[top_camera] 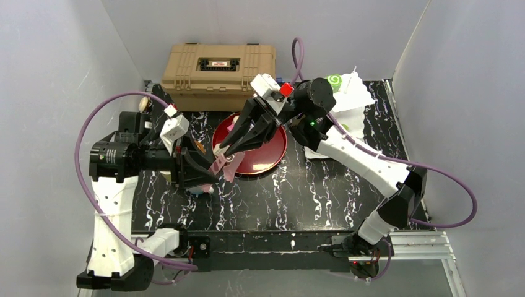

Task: Serve the afternoon tea
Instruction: Adjust the clamp.

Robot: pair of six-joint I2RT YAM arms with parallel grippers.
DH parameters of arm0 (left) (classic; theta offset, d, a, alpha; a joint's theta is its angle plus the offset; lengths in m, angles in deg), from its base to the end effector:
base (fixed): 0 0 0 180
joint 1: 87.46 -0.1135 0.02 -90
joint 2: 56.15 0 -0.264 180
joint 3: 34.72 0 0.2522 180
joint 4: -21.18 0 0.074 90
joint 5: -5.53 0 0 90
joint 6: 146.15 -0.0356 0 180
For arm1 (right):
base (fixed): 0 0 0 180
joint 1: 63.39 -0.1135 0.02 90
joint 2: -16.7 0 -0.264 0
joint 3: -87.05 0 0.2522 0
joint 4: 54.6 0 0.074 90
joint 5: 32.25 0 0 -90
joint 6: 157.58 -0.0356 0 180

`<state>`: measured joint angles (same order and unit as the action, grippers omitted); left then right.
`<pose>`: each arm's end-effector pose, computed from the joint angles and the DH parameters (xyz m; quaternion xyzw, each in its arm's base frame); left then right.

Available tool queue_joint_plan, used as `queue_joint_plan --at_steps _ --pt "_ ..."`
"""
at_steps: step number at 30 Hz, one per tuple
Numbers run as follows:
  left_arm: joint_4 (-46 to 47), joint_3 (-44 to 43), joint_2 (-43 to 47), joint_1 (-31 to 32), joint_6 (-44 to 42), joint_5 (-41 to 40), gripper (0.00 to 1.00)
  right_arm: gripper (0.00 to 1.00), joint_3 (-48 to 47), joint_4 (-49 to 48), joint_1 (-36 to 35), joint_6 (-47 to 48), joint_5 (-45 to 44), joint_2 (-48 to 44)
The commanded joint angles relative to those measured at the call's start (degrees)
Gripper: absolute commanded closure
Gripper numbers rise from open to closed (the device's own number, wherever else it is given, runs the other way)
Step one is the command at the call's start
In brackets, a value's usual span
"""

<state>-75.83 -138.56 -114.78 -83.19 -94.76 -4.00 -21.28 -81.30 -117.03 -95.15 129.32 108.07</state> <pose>0.1067 -0.0432 0.4551 0.4604 0.5942 -0.5094 0.4189 0.1680 0.2851 0.5099 -0.5957 0.1897 0.6601 0.4165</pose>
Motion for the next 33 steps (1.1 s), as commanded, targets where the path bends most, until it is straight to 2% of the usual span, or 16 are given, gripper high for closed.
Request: queue_joint_plan --at_steps 1,2,3,4,5,6,7,8,10,15,20,24,26,29,31,33 --pt "-6.9 0.7 0.7 0.2 -3.8 3.3 0.69 0.99 -3.4 -1.6 0.3 2.7 -3.5 0.1" --pt "-7.6 0.8 0.9 0.2 -4.7 2.8 0.75 0.99 -3.3 -1.6 0.3 2.8 -4.3 0.2" --pt "-8.1 1.0 1.0 0.2 -5.4 2.4 0.85 0.99 -3.1 -1.5 0.3 3.1 -5.3 0.1" --pt "-8.6 1.0 1.0 0.2 -6.1 1.9 0.99 0.99 -2.8 -1.4 0.3 3.2 -6.8 0.1" --pt "-8.8 0.9 1.0 0.2 -6.6 1.4 1.00 0.98 -2.3 -1.2 0.3 3.3 -8.8 0.1" --pt "-8.7 0.7 0.9 0.3 -6.7 0.8 1.00 0.73 -1.7 -0.5 0.4 3.2 -11.2 0.0" --pt "-8.5 0.1 0.7 0.2 -6.8 0.5 1.00 0.33 -1.1 1.1 0.4 3.1 -14.4 -0.3" --pt "-7.9 -0.4 0.5 0.2 -6.6 0.3 1.00 0.04 -0.3 3.0 0.5 3.4 -17.2 -1.0" --pt "-5.7 -1.4 0.4 0.2 -5.2 -0.1 1.00 0.02 1.8 5.7 0.8 3.6 -21.3 -2.2" --pt "-0.8 -1.7 0.8 0.3 -3.3 -1.1 1.00 0.02 5.9 21.2 1.7 7.6 -31.6 -8.6" --pt "0.3 -1.9 1.1 0.2 -4.1 -1.3 1.00 0.02 17.7 19.3 6.7 3.9 -47.0 -19.3" --pt "4.2 -0.2 3.0 0.2 -2.0 -2.3 1.00 0.02 16.3 25.5 7.3 2.9 -52.9 -18.9" --pt "5.0 0.3 3.5 0.2 -1.8 -2.3 1.00 0.02 16.8 25.1 7.3 2.8 -55.2 -18.0" --pt "6.1 0.6 3.7 0.2 -0.6 -2.4 1.00 0.02 18.6 20.2 7.3 2.0 -54.0 -17.4" --pt "6.3 0.3 3.8 0.3 -0.1 -2.7 1.00 0.02 20.1 14.9 7.3 0.8 -47.9 -16.9" --pt "6.6 0.1 4.0 0.2 0.1 -3.0 1.00 0.02 24.2 4.1 7.3 -2.0 -39.2 -17.1"
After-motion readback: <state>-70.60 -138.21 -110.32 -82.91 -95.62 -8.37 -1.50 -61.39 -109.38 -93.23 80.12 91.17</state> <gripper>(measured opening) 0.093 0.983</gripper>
